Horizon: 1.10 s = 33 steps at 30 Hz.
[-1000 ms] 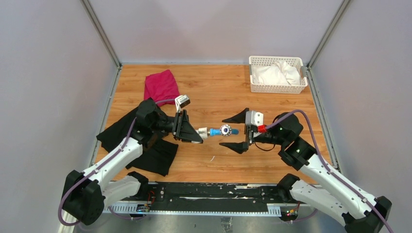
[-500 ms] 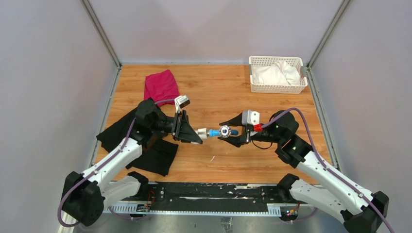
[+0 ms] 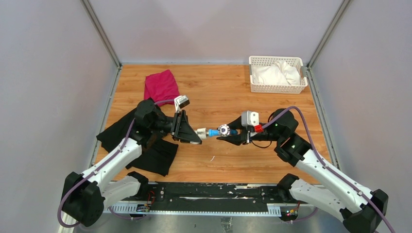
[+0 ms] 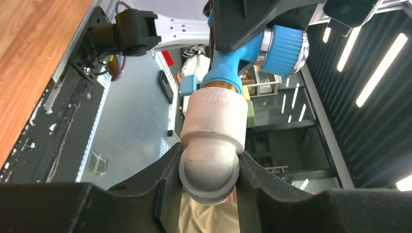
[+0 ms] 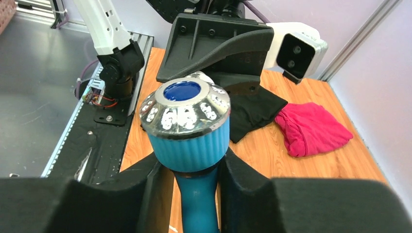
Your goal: Install the water faucets
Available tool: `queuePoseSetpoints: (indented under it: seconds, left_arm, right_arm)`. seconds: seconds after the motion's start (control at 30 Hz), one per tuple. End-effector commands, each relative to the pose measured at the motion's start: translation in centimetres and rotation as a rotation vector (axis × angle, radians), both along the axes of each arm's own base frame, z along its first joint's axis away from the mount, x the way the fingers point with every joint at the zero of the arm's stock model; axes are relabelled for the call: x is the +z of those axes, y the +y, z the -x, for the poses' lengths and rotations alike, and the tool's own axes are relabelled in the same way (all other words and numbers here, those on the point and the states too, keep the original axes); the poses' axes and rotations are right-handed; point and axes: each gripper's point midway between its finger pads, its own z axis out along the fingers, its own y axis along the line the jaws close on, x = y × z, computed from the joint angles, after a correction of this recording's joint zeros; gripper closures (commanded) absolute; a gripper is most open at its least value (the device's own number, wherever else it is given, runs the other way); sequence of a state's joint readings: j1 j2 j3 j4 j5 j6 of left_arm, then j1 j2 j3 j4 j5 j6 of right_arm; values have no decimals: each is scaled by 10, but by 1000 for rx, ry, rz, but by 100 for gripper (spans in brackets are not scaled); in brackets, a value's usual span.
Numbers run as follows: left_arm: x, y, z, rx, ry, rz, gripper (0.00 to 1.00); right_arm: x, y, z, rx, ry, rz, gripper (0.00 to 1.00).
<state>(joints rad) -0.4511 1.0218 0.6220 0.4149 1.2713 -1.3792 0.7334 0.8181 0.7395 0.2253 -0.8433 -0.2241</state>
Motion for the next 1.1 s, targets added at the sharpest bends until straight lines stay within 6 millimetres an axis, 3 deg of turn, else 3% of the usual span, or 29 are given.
queuePoseSetpoints:
  seconds: [0.0, 0.17, 0.6, 1.07]
  left_arm:
    - [7, 2, 4, -13, -52, 21, 100]
    - [12, 1, 3, -3, -83, 32, 100]
    - [36, 0, -7, 110, -296, 97, 100]
    - [43, 2, -6, 147, -419, 125, 100]
  right_arm:
    - [21, 5, 8, 43, -20, -37, 75]
    - [18, 7, 8, 56, 13, -29, 100]
    - [25, 12, 7, 30, 297, -45, 100]
    - [30, 28, 7, 75, 622, -53, 100]
